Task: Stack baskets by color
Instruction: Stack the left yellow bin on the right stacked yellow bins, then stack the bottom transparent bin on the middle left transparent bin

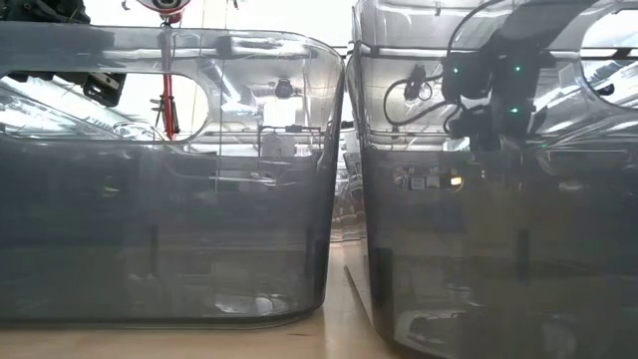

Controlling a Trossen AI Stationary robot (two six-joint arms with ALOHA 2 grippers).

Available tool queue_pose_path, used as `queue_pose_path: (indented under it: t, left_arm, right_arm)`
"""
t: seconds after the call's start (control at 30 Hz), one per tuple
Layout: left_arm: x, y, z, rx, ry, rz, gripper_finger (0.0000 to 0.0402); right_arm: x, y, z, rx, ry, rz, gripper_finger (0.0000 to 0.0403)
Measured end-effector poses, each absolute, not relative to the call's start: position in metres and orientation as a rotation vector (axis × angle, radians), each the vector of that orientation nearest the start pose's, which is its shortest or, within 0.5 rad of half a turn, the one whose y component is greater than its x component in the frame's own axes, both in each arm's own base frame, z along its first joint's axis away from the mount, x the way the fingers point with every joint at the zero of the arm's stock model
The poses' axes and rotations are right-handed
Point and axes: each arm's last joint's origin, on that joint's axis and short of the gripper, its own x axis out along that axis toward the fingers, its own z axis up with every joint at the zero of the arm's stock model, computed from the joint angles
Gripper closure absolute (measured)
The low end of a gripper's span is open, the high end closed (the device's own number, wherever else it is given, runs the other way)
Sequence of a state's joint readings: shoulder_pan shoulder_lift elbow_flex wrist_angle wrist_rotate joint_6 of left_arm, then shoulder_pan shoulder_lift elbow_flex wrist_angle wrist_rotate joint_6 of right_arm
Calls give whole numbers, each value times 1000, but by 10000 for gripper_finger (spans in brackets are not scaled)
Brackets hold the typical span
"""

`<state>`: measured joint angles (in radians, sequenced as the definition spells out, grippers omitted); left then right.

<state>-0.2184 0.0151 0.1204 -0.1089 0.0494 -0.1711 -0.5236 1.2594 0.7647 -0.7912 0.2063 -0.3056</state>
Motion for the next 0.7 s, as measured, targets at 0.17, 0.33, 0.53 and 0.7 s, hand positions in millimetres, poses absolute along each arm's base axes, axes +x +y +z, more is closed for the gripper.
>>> queue_pose_path:
  t: [0.17,0.33,0.53,0.7]
  left_arm:
    - [88,-21,193,-170,26,-267,370]
    - [88,-21,192,-170,27,-267,370]
    - [88,-21,193,-170,26,-267,363]
    - [88,-21,193,-170,26,-267,368]
  right_arm:
    - [177,-120,201,-148,1387,-522,242]
    - [176,-132,205,-242,1376,-629,242]
    - [180,-140,213,-229,1299,-683,243]
    - [184,-137,234,-105,1277,-674,243]
